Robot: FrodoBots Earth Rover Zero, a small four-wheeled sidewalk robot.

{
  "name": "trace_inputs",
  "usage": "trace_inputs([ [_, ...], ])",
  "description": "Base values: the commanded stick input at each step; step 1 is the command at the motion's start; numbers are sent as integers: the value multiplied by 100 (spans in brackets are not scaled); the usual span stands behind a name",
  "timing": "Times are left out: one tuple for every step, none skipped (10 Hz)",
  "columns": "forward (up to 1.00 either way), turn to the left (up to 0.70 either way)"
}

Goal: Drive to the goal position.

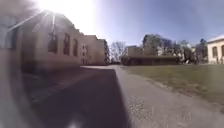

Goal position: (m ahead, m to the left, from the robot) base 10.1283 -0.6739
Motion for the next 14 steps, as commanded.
trace_inputs([
  [85, 0],
  [85, 0],
  [85, 0],
  [85, 0],
  [85, 0],
  [85, 0],
  [85, 0],
  [85, 0],
  [85, 0],
  [85, 0],
  [85, 0],
  [85, 0],
  [85, 0],
  [85, 0],
])
